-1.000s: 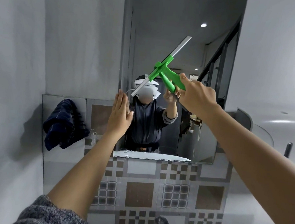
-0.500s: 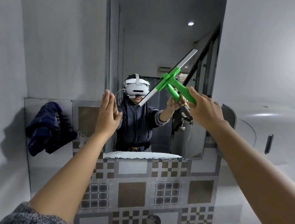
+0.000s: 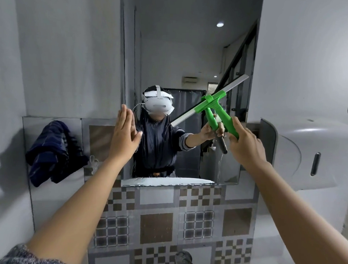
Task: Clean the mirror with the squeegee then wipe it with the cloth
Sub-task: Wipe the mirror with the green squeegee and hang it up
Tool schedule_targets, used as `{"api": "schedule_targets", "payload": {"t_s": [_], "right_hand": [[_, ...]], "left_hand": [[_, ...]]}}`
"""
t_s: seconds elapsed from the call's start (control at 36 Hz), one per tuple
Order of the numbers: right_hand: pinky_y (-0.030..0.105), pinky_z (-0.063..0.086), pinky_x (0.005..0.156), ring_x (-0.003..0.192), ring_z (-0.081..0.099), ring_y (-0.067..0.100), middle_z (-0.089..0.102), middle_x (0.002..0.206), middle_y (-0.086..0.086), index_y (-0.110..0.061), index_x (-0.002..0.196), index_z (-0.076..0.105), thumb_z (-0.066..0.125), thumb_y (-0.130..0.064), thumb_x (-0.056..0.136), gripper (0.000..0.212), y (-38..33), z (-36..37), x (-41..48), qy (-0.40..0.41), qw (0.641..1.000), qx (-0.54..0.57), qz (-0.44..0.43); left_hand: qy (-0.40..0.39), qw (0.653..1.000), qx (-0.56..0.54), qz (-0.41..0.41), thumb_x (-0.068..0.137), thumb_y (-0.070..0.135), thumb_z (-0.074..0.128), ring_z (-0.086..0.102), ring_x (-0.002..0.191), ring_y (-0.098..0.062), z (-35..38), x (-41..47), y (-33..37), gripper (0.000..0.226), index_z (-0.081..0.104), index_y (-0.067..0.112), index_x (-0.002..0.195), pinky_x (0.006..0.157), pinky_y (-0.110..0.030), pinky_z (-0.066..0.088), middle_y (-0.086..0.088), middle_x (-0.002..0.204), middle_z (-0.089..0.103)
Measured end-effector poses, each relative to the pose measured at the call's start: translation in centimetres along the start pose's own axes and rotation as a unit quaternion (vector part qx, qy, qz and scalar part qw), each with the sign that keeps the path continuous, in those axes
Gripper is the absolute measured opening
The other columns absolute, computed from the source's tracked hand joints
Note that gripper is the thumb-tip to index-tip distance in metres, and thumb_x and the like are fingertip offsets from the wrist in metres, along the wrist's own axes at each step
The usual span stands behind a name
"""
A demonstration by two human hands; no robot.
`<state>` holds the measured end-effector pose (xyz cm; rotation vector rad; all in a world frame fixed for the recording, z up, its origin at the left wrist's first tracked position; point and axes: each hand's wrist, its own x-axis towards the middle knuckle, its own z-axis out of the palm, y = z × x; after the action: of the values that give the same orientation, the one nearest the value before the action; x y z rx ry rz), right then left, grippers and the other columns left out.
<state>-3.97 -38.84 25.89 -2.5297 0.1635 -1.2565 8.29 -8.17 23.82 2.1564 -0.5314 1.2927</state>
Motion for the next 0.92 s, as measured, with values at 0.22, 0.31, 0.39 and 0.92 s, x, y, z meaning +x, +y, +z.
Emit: {"api": "schedule_targets", "payload": {"t_s": [0.22, 0.31, 0.39, 0.92], "right_hand": [[0.039, 0.044, 0.076, 0.101, 0.057, 0.036, 0.055, 0.124, 0.013, -0.030, 0.147, 0.017, 0.041, -0.023, 0.097, 0.056, -0.1, 1.8, -2.3, -0.008, 0.996, 0.048, 0.075], [0.042, 0.049, 0.075, 0.096, 0.058, 0.037, 0.056, 0.121, 0.015, -0.029, 0.147, 0.016, 0.040, -0.025, 0.098, 0.055, -0.8, 2.5, -3.1, -0.007, 0.993, 0.071, 0.094], [0.049, 0.050, 0.079, 0.096, 0.058, 0.038, 0.057, 0.117, 0.018, -0.030, 0.146, 0.013, 0.038, -0.028, 0.098, 0.054, -1.7, 3.1, -3.9, -0.008, 0.989, 0.090, 0.114], [0.052, 0.052, 0.077, 0.089, 0.060, 0.033, 0.056, 0.102, 0.015, -0.027, 0.147, 0.010, 0.034, -0.031, 0.099, 0.054, -9.2, 5.7, -6.2, -0.005, 0.929, 0.288, 0.234]], "left_hand": [[0.004, 1.000, 0.010, -0.009, 0.091, 0.024, 0.056, -0.013, 0.138, -0.003, 0.1, 0.0, 0.0, 0.080, 0.001, 0.017, 0.148, 0.112, -0.029, 0.020, 0.005, 0.156, -0.010], [-0.002, 1.000, 0.009, -0.009, 0.090, 0.024, 0.057, -0.013, 0.138, -0.003, 0.0, 0.0, 0.0, 0.081, 0.000, 0.017, 0.148, 0.112, -0.027, 0.017, 0.005, 0.156, -0.010], [-0.011, 1.000, 0.005, -0.008, 0.089, 0.024, 0.058, -0.012, 0.139, -0.004, -0.2, 0.0, -0.1, 0.082, 0.001, 0.017, 0.148, 0.114, -0.032, 0.018, 0.005, 0.156, -0.011], [-0.035, 0.999, -0.006, 0.021, 0.089, 0.018, 0.059, -0.008, 0.142, -0.012, -1.0, -0.2, -0.4, 0.083, 0.001, 0.012, 0.148, 0.116, -0.037, 0.017, 0.003, 0.155, -0.012]]}}
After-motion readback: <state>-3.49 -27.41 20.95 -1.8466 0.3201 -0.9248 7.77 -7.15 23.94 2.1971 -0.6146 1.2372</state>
